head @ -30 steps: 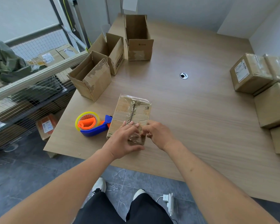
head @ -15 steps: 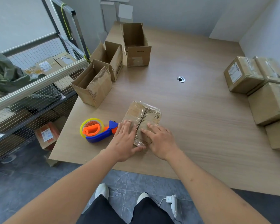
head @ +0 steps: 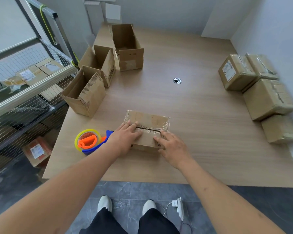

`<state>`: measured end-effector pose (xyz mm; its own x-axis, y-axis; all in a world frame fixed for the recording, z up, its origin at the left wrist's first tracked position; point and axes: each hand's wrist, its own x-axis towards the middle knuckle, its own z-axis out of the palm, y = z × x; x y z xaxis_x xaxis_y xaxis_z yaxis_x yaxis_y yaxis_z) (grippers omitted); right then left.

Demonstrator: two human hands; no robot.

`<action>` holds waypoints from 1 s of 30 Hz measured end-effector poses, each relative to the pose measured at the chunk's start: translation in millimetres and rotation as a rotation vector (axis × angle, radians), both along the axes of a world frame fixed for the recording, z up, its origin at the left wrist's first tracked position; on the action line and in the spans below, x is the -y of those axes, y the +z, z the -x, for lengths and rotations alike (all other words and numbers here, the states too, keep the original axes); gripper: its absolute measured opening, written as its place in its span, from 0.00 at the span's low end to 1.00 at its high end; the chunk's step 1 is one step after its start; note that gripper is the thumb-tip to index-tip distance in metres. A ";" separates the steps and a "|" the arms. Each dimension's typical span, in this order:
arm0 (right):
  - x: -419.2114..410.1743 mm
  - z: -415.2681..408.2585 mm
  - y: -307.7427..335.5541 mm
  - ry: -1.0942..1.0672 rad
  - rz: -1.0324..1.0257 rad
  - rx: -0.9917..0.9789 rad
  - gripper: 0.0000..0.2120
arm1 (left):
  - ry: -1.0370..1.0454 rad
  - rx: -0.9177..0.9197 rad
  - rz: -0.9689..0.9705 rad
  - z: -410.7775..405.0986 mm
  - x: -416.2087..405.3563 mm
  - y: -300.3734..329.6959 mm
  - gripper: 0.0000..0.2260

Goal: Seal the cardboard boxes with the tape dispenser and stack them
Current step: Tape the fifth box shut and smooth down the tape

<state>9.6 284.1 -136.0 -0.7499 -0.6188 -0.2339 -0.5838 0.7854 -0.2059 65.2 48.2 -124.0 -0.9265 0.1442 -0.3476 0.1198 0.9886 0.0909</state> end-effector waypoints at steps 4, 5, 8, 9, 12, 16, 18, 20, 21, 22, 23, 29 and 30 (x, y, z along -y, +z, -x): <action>9.7 -12.0 -2.0 -0.093 0.034 -0.047 0.26 | 0.105 -0.109 -0.160 -11.2 -9.9 -4.8 0.32; 13.0 -15.2 -3.1 -0.126 0.056 -0.063 0.25 | 0.103 -0.137 -0.179 -14.3 -13.0 -6.1 0.31; 21.1 -20.3 -3.9 -0.159 0.083 -0.116 0.23 | 0.119 -0.165 -0.211 -17.9 -17.5 -10.9 0.31; 23.4 -20.8 -3.5 -0.147 0.095 -0.112 0.23 | 0.135 -0.161 -0.219 -17.5 -17.6 -11.8 0.31; 25.8 -21.7 -3.1 -0.051 0.138 -0.096 0.27 | 0.159 -0.137 -0.219 -14.0 -16.8 -13.7 0.27; 20.8 -13.1 -3.6 0.048 0.113 0.000 0.34 | 0.146 -0.098 -0.207 -11.8 -12.8 -15.2 0.27; 18.0 -6.0 -5.0 0.075 0.114 0.016 0.35 | 0.127 -0.080 -0.198 -12.6 -13.1 -15.3 0.32; 18.2 0.2 -5.2 0.096 0.141 0.035 0.35 | 0.128 -0.078 -0.205 -12.9 -16.0 -13.9 0.37; 18.8 2.5 -5.2 0.102 0.157 0.046 0.35 | 0.139 -0.081 -0.213 -12.3 -17.9 -13.6 0.39; 19.2 4.6 -5.3 0.104 0.175 0.049 0.35 | 0.151 -0.083 -0.219 -11.4 -19.7 -13.3 0.40; 19.5 6.5 -6.0 0.101 0.194 0.048 0.36 | 0.162 -0.086 -0.219 -10.0 -21.5 -13.3 0.41; 18.5 11.7 -11.2 0.106 0.238 0.061 0.34 | 0.194 -0.111 -0.246 -7.2 -23.4 -22.1 0.39; 19.1 11.7 -12.4 0.111 0.241 0.048 0.33 | 0.187 -0.117 -0.235 -7.6 -23.8 -23.9 0.39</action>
